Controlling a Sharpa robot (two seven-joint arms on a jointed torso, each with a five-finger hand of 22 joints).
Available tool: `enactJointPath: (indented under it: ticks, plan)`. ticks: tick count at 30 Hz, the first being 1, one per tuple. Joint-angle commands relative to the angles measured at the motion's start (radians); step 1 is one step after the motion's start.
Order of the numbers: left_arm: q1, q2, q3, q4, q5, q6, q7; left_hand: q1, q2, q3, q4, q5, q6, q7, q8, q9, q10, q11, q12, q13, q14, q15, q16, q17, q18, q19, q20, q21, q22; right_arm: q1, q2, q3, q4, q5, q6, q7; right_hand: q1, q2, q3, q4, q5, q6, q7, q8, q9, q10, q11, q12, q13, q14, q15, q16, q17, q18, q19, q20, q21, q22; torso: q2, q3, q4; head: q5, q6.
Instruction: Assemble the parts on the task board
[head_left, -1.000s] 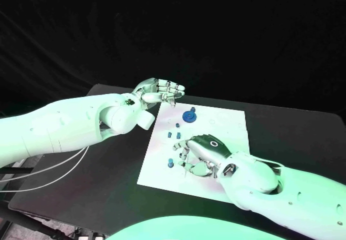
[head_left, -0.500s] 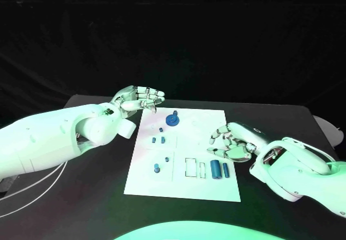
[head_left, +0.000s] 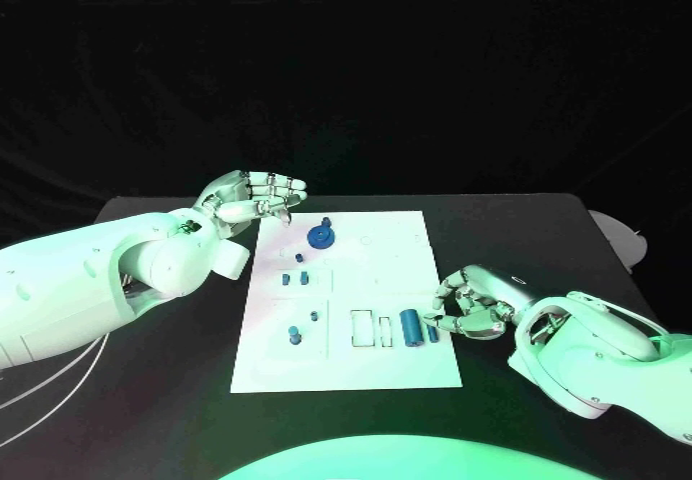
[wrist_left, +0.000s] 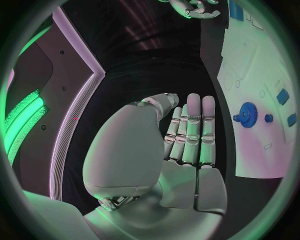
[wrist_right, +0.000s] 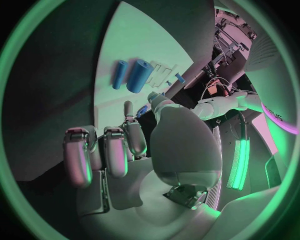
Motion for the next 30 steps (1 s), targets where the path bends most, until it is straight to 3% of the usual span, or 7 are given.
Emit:
enactJointPath:
  ticks: [1, 7, 15, 30]
  plan:
    - [0.001, 0.000, 0.000, 0.005, 0.008, 0.016, 0.009, -0.006, 0.001, -0.001, -0.004, 0.002, -0.005, 0.025, 0.003, -0.001, -0.007, -0.003, 0.004, -0.002, -0.005, -0.001, -0.007, -0.001, 0.015, -0.003, 0.002, 0.007, 0.001, -0.010, 0.017, 0.000, -0.001, -0.068, -0.009, -0.084, -0.020, -0.001, -0.018, 0.001, 0.005, -0.010, -0.001, 0.007, 0.003, 0.008, 0.000, 0.004, 0.011, 0.083, -0.005, 0.006, 0.153, -0.007, 0.092, -0.004, 0.005, 0.254, 0.001, 0.0006, 0.0028, -0.003, -0.005]
    - [0.001, -0.002, 0.000, 0.006, 0.008, 0.016, 0.008, -0.006, 0.001, -0.001, -0.004, 0.002, -0.005, 0.025, 0.003, -0.001, -0.007, -0.003, 0.004, -0.002, -0.005, -0.001, -0.007, -0.001, 0.015, -0.003, 0.002, 0.007, 0.001, -0.021, 0.049, 0.000, -0.010, -0.087, -0.011, -0.105, -0.029, 0.003, -0.036, 0.001, 0.008, -0.011, -0.002, 0.010, 0.006, 0.008, 0.000, 0.005, 0.014, 0.083, -0.005, 0.007, 0.154, -0.008, 0.094, -0.004, 0.010, 0.255, 0.001, -0.0024, 0.0027, -0.006, -0.010]
    - [0.001, -0.004, 0.000, 0.008, 0.008, 0.016, 0.008, -0.006, 0.001, -0.001, -0.004, 0.002, -0.005, 0.025, 0.003, -0.001, -0.007, -0.003, 0.004, -0.002, -0.005, -0.001, -0.007, -0.001, 0.015, -0.003, 0.002, 0.007, 0.001, -0.039, 0.081, 0.000, -0.026, -0.094, -0.004, -0.111, -0.034, 0.009, -0.047, 0.001, 0.013, -0.012, -0.002, 0.011, 0.007, 0.008, -0.001, 0.006, 0.015, 0.083, -0.006, 0.007, 0.155, -0.008, 0.094, -0.004, 0.009, 0.255, 0.000, -0.0028, 0.0050, -0.006, -0.013]
    - [0.001, -0.008, 0.000, 0.011, 0.008, 0.022, 0.003, -0.011, 0.000, 0.000, -0.007, 0.001, -0.006, 0.025, 0.004, -0.002, -0.008, -0.003, 0.007, -0.002, -0.006, 0.000, -0.008, -0.003, 0.015, -0.005, 0.003, 0.007, 0.002, -0.066, 0.131, 0.000, -0.071, -0.147, 0.057, -0.149, -0.050, 0.016, -0.086, 0.001, 0.015, -0.015, -0.003, 0.015, 0.011, 0.002, -0.001, 0.000, 0.013, 0.083, -0.006, 0.007, 0.153, -0.007, 0.092, -0.004, 0.005, 0.254, 0.001, -0.0056, 0.0129, -0.007, -0.015]
